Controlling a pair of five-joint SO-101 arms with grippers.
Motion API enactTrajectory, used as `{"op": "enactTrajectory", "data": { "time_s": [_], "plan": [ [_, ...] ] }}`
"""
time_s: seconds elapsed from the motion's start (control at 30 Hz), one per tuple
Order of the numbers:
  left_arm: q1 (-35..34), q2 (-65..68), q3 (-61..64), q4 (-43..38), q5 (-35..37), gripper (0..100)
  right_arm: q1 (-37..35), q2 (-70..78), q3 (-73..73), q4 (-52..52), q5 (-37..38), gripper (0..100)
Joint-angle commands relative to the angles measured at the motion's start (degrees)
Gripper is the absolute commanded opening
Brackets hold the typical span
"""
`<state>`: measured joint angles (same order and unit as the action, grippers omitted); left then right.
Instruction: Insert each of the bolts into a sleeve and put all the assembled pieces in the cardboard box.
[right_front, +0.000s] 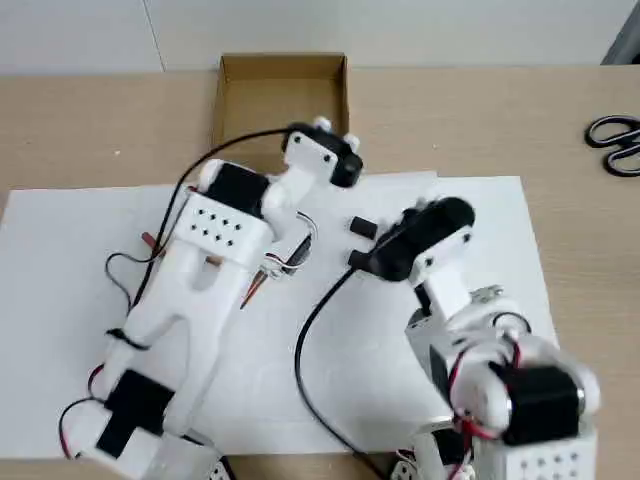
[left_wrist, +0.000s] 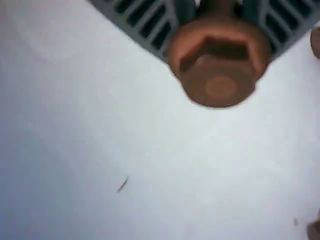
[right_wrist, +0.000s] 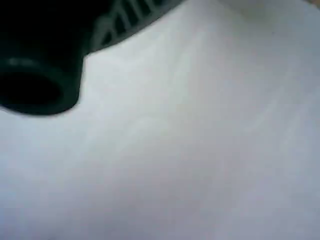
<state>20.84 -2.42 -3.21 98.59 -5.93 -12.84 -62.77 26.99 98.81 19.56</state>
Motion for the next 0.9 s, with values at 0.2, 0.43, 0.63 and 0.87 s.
{"op": "enactTrajectory", "data": {
  "time_s": [0.2,0.43,0.63,0.87],
  "plan": [
    [-0.2,-20.9,-3.5,-7.0,13.6,1,-2.6,-10.2,3.1,-1.5,-0.6,0.2],
    [-0.2,-28.9,0.9,-8.4,29.3,1,-2.7,-23.9,15.7,-9.6,-2.6,0.2],
    [-0.1,-33.8,10.4,-13.8,40.2,1,-7.4,-33.7,28.5,-17.9,-12.1,0.2],
    [-0.1,-46.6,27.2,-34.0,42.8,1,-20.9,-41.3,39.2,-24.3,-19.7,0.2]
  ]
}}
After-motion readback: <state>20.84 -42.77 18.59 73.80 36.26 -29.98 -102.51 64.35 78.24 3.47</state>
